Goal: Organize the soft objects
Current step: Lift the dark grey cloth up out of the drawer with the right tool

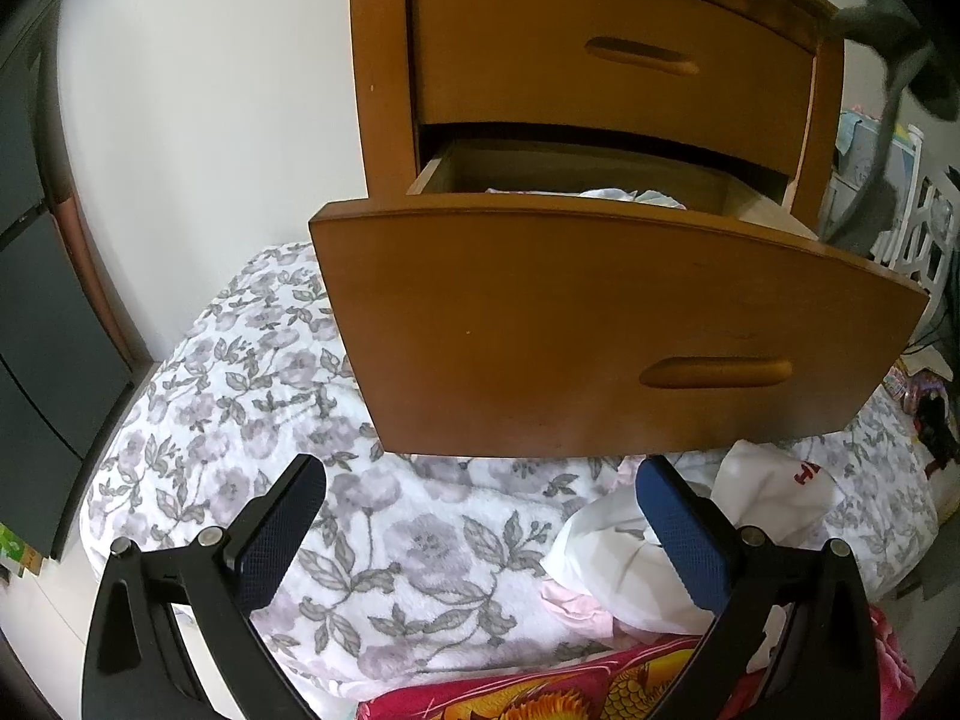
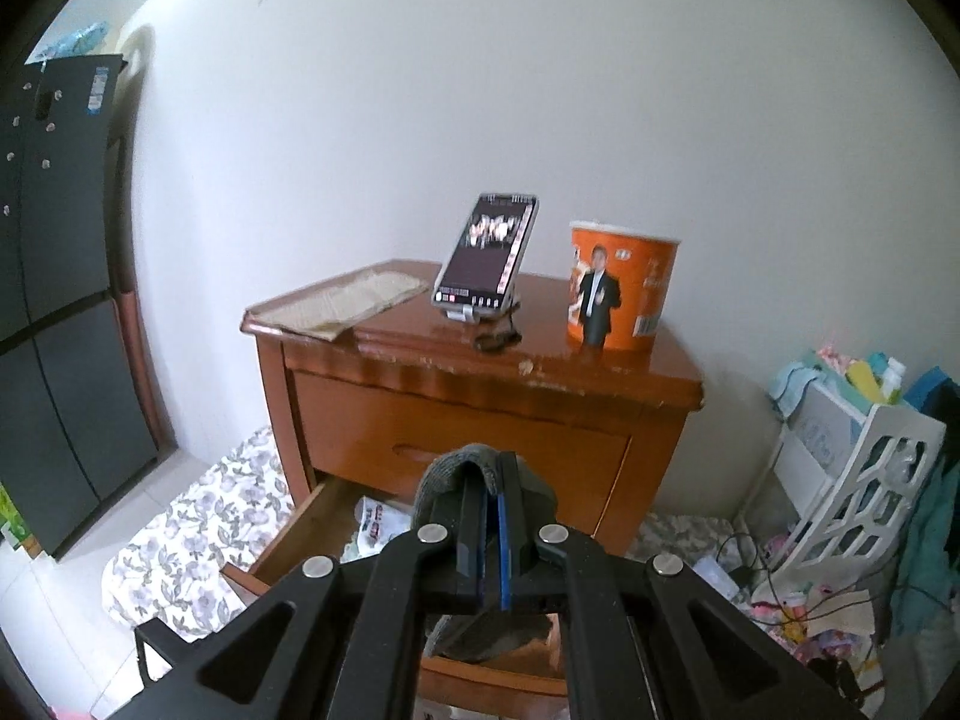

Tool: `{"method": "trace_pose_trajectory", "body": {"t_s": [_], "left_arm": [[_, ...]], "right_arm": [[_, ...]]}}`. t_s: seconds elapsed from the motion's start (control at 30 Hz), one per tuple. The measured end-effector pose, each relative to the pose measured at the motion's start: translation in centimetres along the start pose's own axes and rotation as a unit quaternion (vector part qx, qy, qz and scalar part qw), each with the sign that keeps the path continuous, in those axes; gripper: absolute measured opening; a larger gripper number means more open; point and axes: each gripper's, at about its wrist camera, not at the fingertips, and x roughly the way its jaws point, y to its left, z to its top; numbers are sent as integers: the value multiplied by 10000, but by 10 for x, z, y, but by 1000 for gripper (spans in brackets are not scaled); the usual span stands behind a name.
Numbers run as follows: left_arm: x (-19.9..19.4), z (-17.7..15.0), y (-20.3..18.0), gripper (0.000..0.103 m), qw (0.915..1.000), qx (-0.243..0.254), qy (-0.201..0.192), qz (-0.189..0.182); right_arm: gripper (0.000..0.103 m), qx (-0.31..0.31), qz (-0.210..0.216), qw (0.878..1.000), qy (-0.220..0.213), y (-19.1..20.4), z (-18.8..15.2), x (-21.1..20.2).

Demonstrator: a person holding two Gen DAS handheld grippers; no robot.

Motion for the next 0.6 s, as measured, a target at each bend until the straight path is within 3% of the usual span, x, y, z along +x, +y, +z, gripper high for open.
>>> {"method": "trace_pose_trajectory", "body": {"t_s": [0.6], "left_arm": [[-6, 0, -4, 103, 9998, 100, -136, 89]], "right_arm": [[2, -159, -168, 9970, -738, -5, 20, -83]]}}
